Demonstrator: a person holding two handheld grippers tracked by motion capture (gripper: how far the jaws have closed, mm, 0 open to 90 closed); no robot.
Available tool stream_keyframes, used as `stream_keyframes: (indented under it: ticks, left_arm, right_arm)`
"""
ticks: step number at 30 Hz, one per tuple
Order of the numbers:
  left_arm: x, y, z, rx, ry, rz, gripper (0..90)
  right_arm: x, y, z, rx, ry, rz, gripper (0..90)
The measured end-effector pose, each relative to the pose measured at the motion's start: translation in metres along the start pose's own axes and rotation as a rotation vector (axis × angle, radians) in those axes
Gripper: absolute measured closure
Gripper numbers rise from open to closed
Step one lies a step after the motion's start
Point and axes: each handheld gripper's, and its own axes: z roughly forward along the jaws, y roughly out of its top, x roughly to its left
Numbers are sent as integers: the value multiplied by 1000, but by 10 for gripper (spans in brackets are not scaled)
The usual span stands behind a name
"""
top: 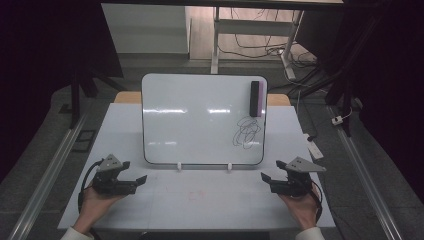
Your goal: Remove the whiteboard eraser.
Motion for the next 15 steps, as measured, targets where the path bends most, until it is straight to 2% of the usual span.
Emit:
stream_keyframes:
  ticks: [4, 15]
  left_arm:
    - [1, 0, 0, 2, -4, -3, 158]
    - [2, -2, 0, 9, -3, -4, 154]
  right_arm:
    - [0, 16, 0, -20, -3, 30, 260]
    - [-8, 81, 17, -83, -92, 59, 277]
